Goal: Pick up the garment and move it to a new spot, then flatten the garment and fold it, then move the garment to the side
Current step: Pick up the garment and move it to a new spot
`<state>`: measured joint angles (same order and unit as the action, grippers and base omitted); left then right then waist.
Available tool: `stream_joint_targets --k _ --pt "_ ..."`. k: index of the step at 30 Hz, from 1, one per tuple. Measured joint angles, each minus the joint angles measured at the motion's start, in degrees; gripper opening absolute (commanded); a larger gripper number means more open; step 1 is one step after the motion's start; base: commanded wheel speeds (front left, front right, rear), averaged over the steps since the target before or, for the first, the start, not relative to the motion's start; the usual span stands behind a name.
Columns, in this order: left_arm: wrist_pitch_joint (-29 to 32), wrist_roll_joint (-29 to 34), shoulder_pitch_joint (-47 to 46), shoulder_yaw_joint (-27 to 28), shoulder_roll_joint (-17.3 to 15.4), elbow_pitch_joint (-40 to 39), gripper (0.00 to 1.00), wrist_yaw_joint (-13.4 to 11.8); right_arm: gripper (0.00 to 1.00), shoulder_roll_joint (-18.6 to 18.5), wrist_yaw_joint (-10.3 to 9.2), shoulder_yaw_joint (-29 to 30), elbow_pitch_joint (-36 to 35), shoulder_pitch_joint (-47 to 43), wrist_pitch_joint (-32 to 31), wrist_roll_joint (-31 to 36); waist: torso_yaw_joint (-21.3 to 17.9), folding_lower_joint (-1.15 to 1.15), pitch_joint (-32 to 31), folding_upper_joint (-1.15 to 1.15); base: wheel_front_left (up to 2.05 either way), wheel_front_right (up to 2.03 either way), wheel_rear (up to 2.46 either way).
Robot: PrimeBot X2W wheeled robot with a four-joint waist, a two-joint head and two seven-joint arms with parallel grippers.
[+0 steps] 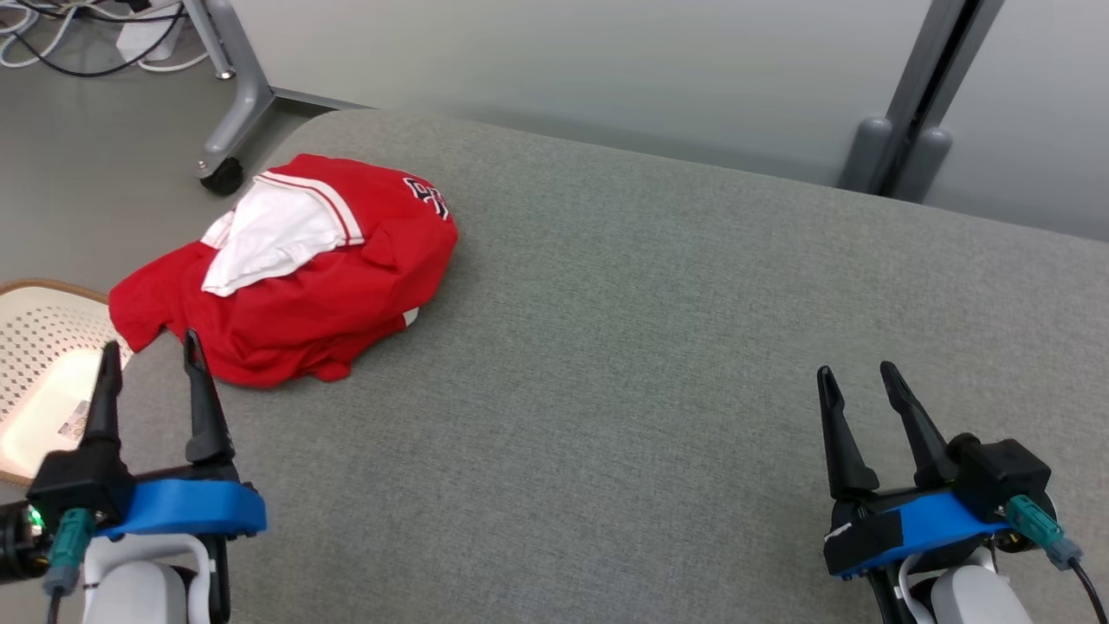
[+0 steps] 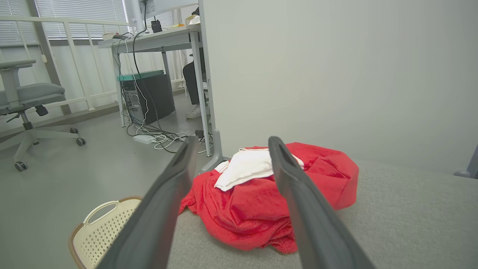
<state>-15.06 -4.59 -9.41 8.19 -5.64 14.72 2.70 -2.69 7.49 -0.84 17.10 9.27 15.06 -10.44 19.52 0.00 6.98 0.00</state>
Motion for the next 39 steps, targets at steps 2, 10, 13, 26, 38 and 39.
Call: stream_joint_targets --k 2,10,13,26,38,39 --pt "0.0 -0.2 -1.7 0.6 -0.9 -0.2 1.00 0.4 1.00 0.0 -0.01 0.2 -0.2 0.3 0.0 0.5 -0.9 0.00 0.8 0.00 0.00 0.00 0.00" --pt "0.0 -1.7 -10.4 3.4 -4.8 1.3 1.00 1.6 1.00 0.0 0.00 0.4 -2.2 2.5 0.0 2.1 -6.2 0.00 5.5 0.00 0.00 0.00 0.00" --pt "0.0 -1.8 -13.9 3.6 -6.6 3.4 1.00 2.1 1.00 0.0 0.00 0.8 -3.2 3.4 0.0 2.9 -8.0 0.00 7.7 0.00 0.00 0.00 0.00" --pt "5.6 -6.7 -28.1 4.2 -16.1 19.0 1.00 4.2 1.00 -0.1 0.00 0.5 -9.1 6.0 0.0 4.8 -15.1 0.02 17.3 0.00 0.00 0.00 0.00" --pt "25.3 -11.4 -34.2 1.0 -18.4 35.4 1.00 4.4 1.00 -0.1 0.00 1.0 -11.8 6.1 0.0 5.3 -16.2 0.01 20.1 0.00 0.00 0.00 0.00" --pt "26.8 -12.0 -34.4 0.8 -18.4 36.2 1.00 4.4 1.00 -0.1 0.00 0.9 -11.8 6.1 0.0 5.3 -16.2 0.00 20.1 0.00 0.00 0.00 0.00"
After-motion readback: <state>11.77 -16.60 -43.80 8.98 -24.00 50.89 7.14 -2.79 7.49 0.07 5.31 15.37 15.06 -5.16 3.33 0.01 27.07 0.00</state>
